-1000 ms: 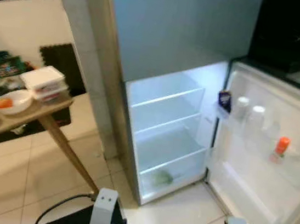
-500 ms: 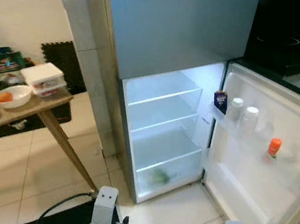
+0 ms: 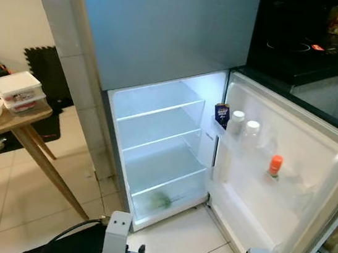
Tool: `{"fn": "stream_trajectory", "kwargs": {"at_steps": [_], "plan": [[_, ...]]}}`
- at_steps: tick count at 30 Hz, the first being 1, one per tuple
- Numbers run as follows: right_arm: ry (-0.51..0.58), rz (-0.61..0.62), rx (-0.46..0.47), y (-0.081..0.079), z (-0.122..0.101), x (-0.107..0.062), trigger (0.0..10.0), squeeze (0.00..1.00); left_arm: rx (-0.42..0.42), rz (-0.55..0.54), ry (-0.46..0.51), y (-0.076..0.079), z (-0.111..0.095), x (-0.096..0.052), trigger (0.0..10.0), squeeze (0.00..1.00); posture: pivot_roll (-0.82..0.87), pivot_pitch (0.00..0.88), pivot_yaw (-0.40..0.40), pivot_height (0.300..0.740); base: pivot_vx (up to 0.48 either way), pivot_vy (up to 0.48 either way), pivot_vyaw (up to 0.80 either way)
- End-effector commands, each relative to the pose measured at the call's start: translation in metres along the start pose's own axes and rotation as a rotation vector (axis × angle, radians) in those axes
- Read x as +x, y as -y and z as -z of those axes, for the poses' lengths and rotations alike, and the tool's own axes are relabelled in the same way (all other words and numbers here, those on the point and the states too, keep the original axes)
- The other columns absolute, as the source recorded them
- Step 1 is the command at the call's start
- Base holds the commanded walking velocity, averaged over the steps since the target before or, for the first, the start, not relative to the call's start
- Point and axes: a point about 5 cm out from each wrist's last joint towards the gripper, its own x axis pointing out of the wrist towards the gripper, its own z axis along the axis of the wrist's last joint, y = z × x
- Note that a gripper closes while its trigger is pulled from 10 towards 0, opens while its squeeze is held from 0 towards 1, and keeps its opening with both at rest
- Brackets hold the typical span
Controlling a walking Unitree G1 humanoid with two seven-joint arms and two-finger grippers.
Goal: Restocking fridge
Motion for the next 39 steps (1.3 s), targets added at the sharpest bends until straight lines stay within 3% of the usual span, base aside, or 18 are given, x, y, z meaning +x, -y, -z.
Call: {"fn": "stream_trajectory", "kwargs": {"at_steps": [1,24,28,29,31,33,36,37,39], "plan": [[-0.007,-0.006,0.01,-0.003,0.003,0.0,10.0,0.0,0.002,-0.01,-0.009,-0.003,0.001,-0.001,10.0,0.0,-0.09,0.083,0.095,0.74,0.0,-0.48,0.0],[-0.037,-0.005,-0.024,0.0,0.002,0.0,10.0,0.0,-0.012,-0.026,0.013,-0.008,0.002,-0.004,10.0,0.0,-0.09,0.107,0.09,0.74,0.0,-0.042,0.0],[-0.266,-0.013,-0.093,0.017,0.028,-0.011,10.0,0.0,-0.014,-0.04,0.016,-0.011,0.002,-0.005,10.0,0.0,-0.09,0.111,0.091,0.74,0.0,0.0,0.0],[-0.266,-0.013,-0.093,0.017,0.028,-0.011,10.0,0.0,-0.014,-0.04,0.016,-0.011,0.002,-0.005,10.0,0.0,-0.09,0.111,0.091,0.74,0.0,0.0,0.0],[-0.365,0.079,-0.154,0.042,0.039,-0.023,10.0,0.0,-0.012,-0.047,0.016,-0.014,0.003,-0.006,10.0,0.0,-0.08,0.117,0.091,0.74,0.0,0.0,0.0],[-0.378,0.128,-0.169,0.051,0.04,-0.027,10.0,0.0,-0.01,-0.049,0.016,-0.015,0.003,-0.006,10.0,0.0,-0.08,0.117,0.091,0.74,0.0,0.0,0.0],[-0.251,0.399,-0.134,0.089,0.015,-0.035,10.0,0.0,-0.004,-0.058,0.043,-0.018,0.0,-0.008,10.0,0.0,-0.08,0.123,0.096,0.74,0.0,0.0,0.0],[-0.251,0.399,-0.134,0.089,0.015,-0.035,10.0,0.0,-0.004,-0.058,0.043,-0.018,0.0,-0.008,10.0,0.0,-0.08,0.123,0.096,0.74,0.0,0.0,0.0],[-0.02,0.564,-0.079,0.106,-0.023,-0.034,10.0,0.0,0.029,-0.046,0.072,-0.018,-0.003,-0.009,10.0,0.0,-0.07,0.125,0.098,0.74,0.0,0.0,0.0]]}}
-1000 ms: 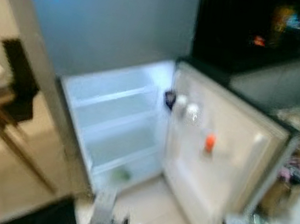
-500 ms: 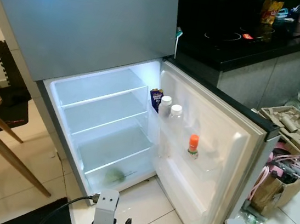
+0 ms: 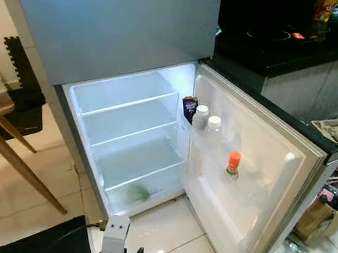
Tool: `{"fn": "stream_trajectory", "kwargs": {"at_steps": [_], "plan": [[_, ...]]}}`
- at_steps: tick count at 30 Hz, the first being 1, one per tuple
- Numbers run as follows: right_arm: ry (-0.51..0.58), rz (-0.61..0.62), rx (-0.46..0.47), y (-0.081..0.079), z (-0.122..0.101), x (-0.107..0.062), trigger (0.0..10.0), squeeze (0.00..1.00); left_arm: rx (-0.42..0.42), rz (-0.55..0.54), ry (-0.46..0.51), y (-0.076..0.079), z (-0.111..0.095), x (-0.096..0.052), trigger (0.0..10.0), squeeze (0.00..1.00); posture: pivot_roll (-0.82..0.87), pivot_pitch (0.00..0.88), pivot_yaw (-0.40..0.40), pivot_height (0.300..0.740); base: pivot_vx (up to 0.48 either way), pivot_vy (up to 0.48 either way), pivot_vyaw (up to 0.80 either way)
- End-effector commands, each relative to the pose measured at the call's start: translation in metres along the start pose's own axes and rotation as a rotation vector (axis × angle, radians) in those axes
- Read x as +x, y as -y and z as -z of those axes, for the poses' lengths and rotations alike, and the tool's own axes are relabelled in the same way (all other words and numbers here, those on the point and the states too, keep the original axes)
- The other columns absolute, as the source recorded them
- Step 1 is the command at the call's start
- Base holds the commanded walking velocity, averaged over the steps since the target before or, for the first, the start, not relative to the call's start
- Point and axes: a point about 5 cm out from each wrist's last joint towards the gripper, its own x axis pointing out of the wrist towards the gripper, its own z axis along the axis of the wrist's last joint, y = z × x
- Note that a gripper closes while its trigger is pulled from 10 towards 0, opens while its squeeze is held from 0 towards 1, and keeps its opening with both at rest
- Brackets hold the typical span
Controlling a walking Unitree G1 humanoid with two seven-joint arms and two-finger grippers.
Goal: Restocking fridge
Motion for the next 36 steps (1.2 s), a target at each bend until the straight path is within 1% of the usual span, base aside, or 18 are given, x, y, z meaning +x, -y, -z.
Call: {"fn": "stream_trajectory", "kwargs": {"at_steps": [1,3,4,5,10,11,15,17,21,24,27,29,30,31,32,33,35,36], "plan": [[0.216,0.131,0.166,0.012,-0.041,0.002,10.0,0.0,0.052,-0.018,0.023,-0.012,-0.001,-0.005,10.0,0.0,-0.07,0.126,0.1,0.74,0.0,0.0,0.0],[0.316,0.16,0.266,0.016,-0.067,0.002,10.0,0.0,0.05,-0.018,0.046,-0.013,-0.003,-0.005,10.0,0.0,-0.07,0.126,0.104,0.74,0.0,0.0,0.0],[0.338,0.162,0.286,0.015,-0.075,0.002,10.0,0.0,0.037,-0.021,0.055,-0.013,-0.005,-0.005,10.0,0.0,-0.07,0.127,0.104,0.74,0.0,0.0,0.0],[0.338,0.162,0.286,0.015,-0.075,0.002,10.0,0.0,0.037,-0.021,0.055,-0.013,-0.005,-0.005,10.0,0.0,-0.07,0.127,0.104,0.74,0.0,0.0,0.0],[0.345,0.202,0.293,0.012,-0.114,0.009,10.0,0.0,0.03,-0.017,0.1,-0.012,-0.013,-0.005,10.0,0.0,-0.05,0.14,0.105,0.74,0.0,0.0,0.0],[0.345,0.202,0.293,0.012,-0.114,0.009,10.0,0.0,0.03,-0.017,0.1,-0.012,-0.013,-0.005,10.0,0.0,-0.05,0.14,0.105,0.74,0.0,0.0,0.0],[0.363,0.263,0.379,0.012,-0.147,0.009,10.0,0.0,0.038,-0.024,0.13,-0.015,-0.017,-0.01,10.0,0.0,-0.03,0.145,0.098,0.74,0.0,0.0,0.0],[0.373,0.256,0.394,0.009,-0.152,0.009,10.0,0.0,0.038,-0.028,0.133,-0.016,-0.016,-0.011,10.0,0.0,-0.01,0.15,0.09,0.74,0.0,0.0,0.0],[0.414,0.163,0.397,-0.01,-0.165,0.009,10.0,0.0,0.039,-0.04,0.129,-0.021,-0.011,-0.017,10.0,0.0,0.0,0.151,0.092,0.74,0.0,0.0,0.0],[0.426,0.125,0.407,-0.016,-0.168,0.009,10.0,0.0,0.04,-0.041,0.128,-0.022,-0.011,-0.018,10.0,0.0,0.0,0.151,0.093,0.74,0.0,0.0,0.0],[0.481,-0.121,0.457,-0.047,-0.181,0.006,10.0,0.0,0.042,-0.042,0.124,-0.023,-0.01,-0.019,10.0,0.0,-0.01,0.153,0.1,0.74,0.0,0.0,0.0],[0.481,-0.121,0.457,-0.047,-0.181,0.006,10.0,0.0,0.042,-0.042,0.124,-0.023,-0.01,-0.019,10.0,0.0,-0.01,0.153,0.1,0.74,0.0,0.0,0.0],[0.496,-0.224,0.453,-0.061,-0.184,0.004,10.0,0.0,0.042,-0.042,0.124,-0.023,-0.01,-0.019,10.0,0.0,-0.01,0.153,0.1,0.74,0.0,0.0,0.0],[0.509,-0.358,0.444,-0.081,-0.187,0.0,10.0,0.0,0.044,-0.05,0.121,-0.023,-0.01,-0.019,10.0,0.0,-0.01,0.153,0.106,0.74,0.0,0.0,0.0],[0.509,-0.358,0.444,-0.081,-0.187,0.0,10.0,0.0,0.044,-0.05,0.121,-0.023,-0.01,-0.019,10.0,0.0,-0.01,0.153,0.106,0.74,0.0,0.0,0.0],[0.518,-0.506,0.428,-0.107,-0.188,-0.007,10.0,0.0,0.047,-0.066,0.119,-0.025,-0.01,-0.019,10.0,0.0,-0.01,0.152,0.11,0.74,0.0,0.0,0.0],[0.532,-0.722,0.402,-0.145,-0.187,-0.021,10.0,0.0,0.048,-0.09,0.117,-0.027,-0.009,-0.019,10.0,0.0,-0.02,0.153,0.112,0.74,0.0,0.0,0.0],[0.538,-0.791,0.392,-0.156,-0.186,-0.027,10.0,0.0,0.047,-0.097,0.117,-0.028,-0.009,-0.019,10.0,0.0,-0.02,0.153,0.112,0.74,0.0,0.0,0.0]]}}
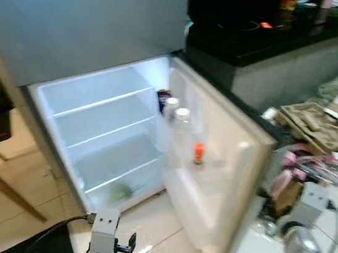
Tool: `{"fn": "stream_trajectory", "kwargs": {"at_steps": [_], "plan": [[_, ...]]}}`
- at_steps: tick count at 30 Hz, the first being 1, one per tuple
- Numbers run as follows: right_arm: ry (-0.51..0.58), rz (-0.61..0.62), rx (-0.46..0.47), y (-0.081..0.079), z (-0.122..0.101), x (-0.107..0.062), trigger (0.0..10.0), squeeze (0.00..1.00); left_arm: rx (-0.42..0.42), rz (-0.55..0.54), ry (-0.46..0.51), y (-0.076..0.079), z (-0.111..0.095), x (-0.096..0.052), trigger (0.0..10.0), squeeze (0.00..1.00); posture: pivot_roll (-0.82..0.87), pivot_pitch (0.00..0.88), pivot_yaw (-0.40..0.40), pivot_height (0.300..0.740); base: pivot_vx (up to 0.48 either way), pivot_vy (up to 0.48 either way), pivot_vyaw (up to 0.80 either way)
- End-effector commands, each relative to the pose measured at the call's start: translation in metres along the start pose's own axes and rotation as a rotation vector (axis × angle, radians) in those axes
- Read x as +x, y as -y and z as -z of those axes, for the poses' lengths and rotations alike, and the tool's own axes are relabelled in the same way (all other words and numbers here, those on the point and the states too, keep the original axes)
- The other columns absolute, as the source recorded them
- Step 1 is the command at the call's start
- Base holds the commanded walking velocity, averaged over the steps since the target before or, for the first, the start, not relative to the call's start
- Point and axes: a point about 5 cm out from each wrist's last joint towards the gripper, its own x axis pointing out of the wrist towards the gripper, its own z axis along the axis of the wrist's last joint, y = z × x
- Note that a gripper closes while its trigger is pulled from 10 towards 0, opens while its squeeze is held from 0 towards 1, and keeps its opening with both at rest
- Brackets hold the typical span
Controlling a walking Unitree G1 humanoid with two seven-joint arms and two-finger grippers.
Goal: Restocking fridge
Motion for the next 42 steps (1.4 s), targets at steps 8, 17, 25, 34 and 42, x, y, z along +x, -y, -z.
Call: {"fn": "stream_trajectory", "kwargs": {"at_steps": [8,17,25,34,42], "plan": [[-0.057,-0.925,0.125,-0.15,0.016,-0.027,10.0,0.0,0.012,-0.04,-0.025,-0.01,0.006,-0.005,10.0,0.0,-0.01,0.156,0.111,0.74,0.0,0.0,0.0],[-0.152,-0.793,0.018,-0.117,0.037,-0.025,10.0,0.0,0.008,-0.04,-0.031,-0.008,0.009,-0.007,10.0,0.0,-0.02,0.157,0.113,0.74,0.0,0.0,0.0],[-0.174,-0.774,0.02,-0.109,0.035,-0.032,10.0,0.0,0.007,-0.028,-0.033,-0.005,0.008,-0.005,10.0,0.0,-0.03,0.158,0.114,0.74,0.0,0.0,0.0],[-0.278,-0.489,-0.171,-0.065,0.058,-0.031,10.0,0.0,0.01,-0.006,-0.053,0.0,0.009,-0.001,10.0,0.0,-0.04,0.131,0.109,0.74,0.0,0.0,0.0],[-0.352,0.016,-0.227,0.014,0.088,-0.05,10.0,0.0,0.025,0.019,-0.104,0.005,0.018,0.0,10.0,0.0,-0.04,0.096,0.107,0.74,0.0,0.0,0.0]]}}
